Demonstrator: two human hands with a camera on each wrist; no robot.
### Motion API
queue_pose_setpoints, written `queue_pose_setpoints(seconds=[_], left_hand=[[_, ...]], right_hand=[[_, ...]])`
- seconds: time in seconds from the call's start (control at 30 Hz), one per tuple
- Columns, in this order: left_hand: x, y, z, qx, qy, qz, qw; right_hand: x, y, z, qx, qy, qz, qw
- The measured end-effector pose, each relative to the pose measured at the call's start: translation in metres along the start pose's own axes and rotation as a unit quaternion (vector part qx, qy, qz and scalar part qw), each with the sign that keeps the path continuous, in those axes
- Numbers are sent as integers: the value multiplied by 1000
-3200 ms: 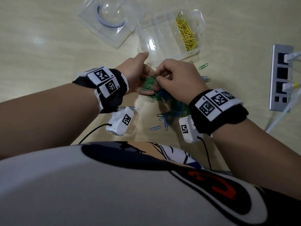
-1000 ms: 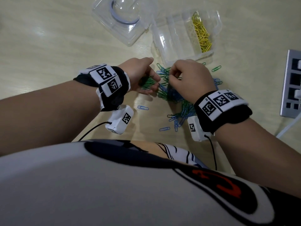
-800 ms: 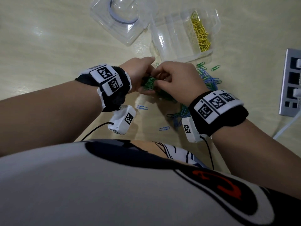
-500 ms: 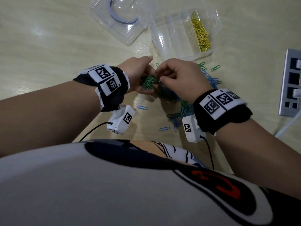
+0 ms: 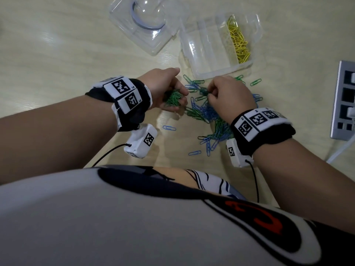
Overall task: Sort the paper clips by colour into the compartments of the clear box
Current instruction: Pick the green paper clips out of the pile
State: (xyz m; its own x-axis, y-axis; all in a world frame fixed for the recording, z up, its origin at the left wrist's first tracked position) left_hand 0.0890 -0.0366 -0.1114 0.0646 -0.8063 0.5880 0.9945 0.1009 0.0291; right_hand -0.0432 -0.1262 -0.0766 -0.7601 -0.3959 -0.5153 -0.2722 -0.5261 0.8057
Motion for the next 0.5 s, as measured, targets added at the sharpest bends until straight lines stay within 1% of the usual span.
queue_pose_setpoints(seconds=[0.1, 0.17, 0.2, 0.27, 0.33, 0.37, 0.43, 0.47, 0.5], left_hand=[[-1, 0, -1, -1, -2, 2, 1000], [-1, 0, -2, 1, -1, 2, 1000], [-1, 0, -2, 2, 0, 2, 1000], [-1, -1, -3, 1, 0, 0, 1000], [-1, -4, -2, -2, 1, 1, 1000], [0, -6, -2, -1, 1, 1, 1000], [3, -9, -1, 4, -6, 8, 1000], [4, -11, 0, 6, -10, 14, 1000], [5, -12, 0, 5, -10, 18, 1000]], right_hand=[[3, 4, 0, -2, -11, 20, 1000], [3, 9, 2, 10, -19, 12, 1000], [4, 12, 2, 19, -26, -9, 999], [2, 18, 5, 39, -32, -85, 995], [-14, 21, 9, 36, 5, -156, 987], [-27, 20, 12, 14, 35, -168, 985], [-50, 11, 18, -40, 84, -145, 985], [-55, 8, 18, -45, 96, -131, 986], [-54, 8, 16, -29, 93, -128, 987]])
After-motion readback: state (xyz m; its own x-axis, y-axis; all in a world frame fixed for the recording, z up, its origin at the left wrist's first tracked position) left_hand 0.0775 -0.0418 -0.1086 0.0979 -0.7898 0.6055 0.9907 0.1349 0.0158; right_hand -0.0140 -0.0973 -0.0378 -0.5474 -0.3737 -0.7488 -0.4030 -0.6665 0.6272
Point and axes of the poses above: each hand's wrist, its own z-axis away from the middle knuckle, its own y-axis out of the back of the hand, x = y × z, the point moved 8 cm from there along -z, towards the middle knuckle, and after that the axes turned 13 degrees about -z, right-handed, at the moved point
